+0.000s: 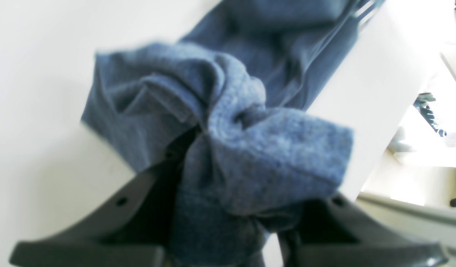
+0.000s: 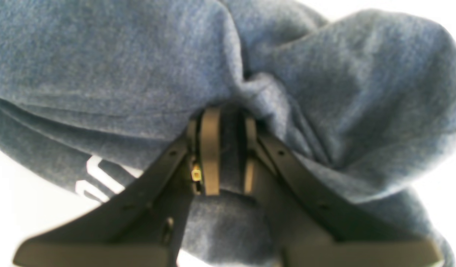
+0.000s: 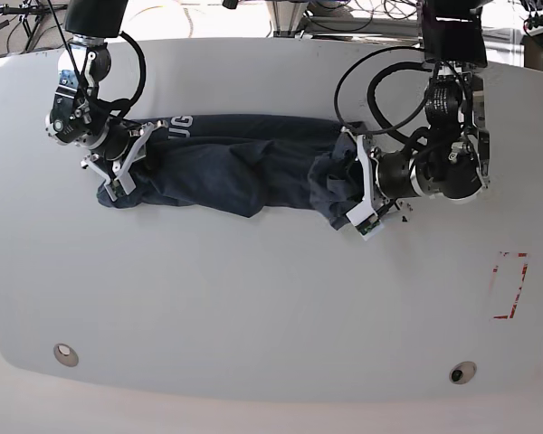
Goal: Fold the T-shirt properly
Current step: 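Fold the shirt end with the left gripper toward the right gripper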
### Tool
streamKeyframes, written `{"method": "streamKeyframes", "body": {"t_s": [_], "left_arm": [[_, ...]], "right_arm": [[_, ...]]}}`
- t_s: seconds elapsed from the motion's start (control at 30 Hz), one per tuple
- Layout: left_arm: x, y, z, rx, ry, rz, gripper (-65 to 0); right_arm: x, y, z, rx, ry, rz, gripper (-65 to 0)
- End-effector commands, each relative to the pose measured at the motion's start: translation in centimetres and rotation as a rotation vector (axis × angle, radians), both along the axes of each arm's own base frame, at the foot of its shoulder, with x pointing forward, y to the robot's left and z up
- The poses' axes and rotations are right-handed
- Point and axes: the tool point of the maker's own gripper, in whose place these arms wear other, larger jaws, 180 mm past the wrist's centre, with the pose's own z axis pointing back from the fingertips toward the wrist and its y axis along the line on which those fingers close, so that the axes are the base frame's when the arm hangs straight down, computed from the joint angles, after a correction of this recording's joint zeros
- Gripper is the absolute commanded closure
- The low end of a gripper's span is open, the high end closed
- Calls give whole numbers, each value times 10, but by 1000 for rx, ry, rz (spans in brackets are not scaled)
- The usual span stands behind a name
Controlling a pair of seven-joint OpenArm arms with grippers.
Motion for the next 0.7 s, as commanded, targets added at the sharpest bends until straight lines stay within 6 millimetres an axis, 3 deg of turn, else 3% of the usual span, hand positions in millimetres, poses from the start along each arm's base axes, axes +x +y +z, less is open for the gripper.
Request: {"method": "streamKeyframes", "body": {"t_s": [0.0, 0.17, 0.4, 0.67], "left_arm": [[4, -14, 11, -39, -33, -22, -75], [9, -28, 4, -11, -22, -38, -78], [10, -34, -8, -24, 32, -33, -142], [14, -47, -1, -53, 23, -39, -158]], "right_arm": [[-6, -7, -5, -43, 40, -2, -87], [-6, -3, -6, -36, 40, -4, -87], [-6, 2, -7, -24, 40, -4, -87], [-6, 3, -7, -22, 41, -3, -87]]}}
